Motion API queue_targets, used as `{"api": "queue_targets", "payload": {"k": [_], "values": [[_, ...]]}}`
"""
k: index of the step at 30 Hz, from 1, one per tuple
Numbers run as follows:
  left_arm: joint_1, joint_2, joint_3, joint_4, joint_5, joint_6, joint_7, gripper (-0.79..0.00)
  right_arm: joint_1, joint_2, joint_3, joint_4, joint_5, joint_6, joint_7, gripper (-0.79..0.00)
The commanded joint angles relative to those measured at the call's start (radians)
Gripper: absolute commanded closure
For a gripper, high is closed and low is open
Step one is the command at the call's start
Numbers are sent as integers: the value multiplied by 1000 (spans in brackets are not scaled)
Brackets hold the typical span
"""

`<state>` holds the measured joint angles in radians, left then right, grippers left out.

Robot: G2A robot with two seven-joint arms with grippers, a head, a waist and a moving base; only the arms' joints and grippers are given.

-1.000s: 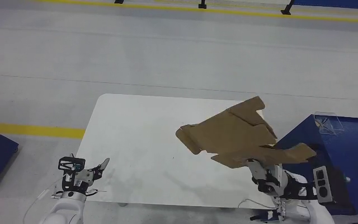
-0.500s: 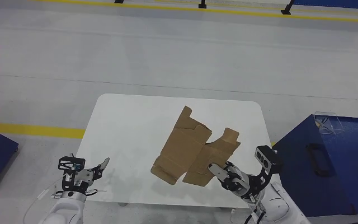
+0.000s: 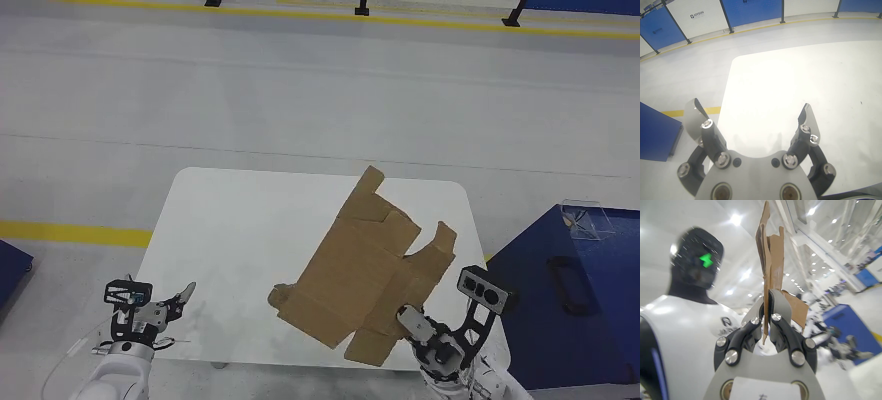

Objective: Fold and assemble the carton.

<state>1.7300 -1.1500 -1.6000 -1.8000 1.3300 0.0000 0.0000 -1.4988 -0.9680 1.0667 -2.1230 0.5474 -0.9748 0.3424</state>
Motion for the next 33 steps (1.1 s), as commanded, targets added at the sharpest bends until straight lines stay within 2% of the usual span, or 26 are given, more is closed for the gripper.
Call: {"api": "queue_targets", "payload": {"k": [1,4,5,7,8,11,14,17,20,26,30,33], "values": [[0,0,0,0,0,0,0,-785,26,14,-29,-44,547,152,225,0],[0,0,0,0,0,0,0,-785,27,19,8,13,1085,462,530,0],[0,0,0,0,0,0,0,-785,20,19,22,47,1213,576,600,0],[0,0,0,0,0,0,0,-785,6,17,30,97,1402,781,644,0],[0,0,0,0,0,0,0,-785,1,14,21,108,1487,890,646,0],[0,0,0,0,0,0,0,-785,5,6,-4,158,1663,1123,612,0],[0,0,0,0,0,0,0,-785,11,-3,-51,193,1777,1298,520,0],[0,0,0,0,0,0,0,-785,15,-15,-119,231,1903,1415,369,0],[0,0,0,0,0,0,0,-785,44,-27,-154,255,1937,1440,261,0],[0,0,0,0,0,0,0,-785,58,-48,-153,253,1777,1372,327,0],[0,0,0,0,0,0,0,-785,52,-49,-75,230,1498,1171,441,0],[0,0,0,0,0,0,0,-785,37,-44,12,214,1190,921,552,0]]}}
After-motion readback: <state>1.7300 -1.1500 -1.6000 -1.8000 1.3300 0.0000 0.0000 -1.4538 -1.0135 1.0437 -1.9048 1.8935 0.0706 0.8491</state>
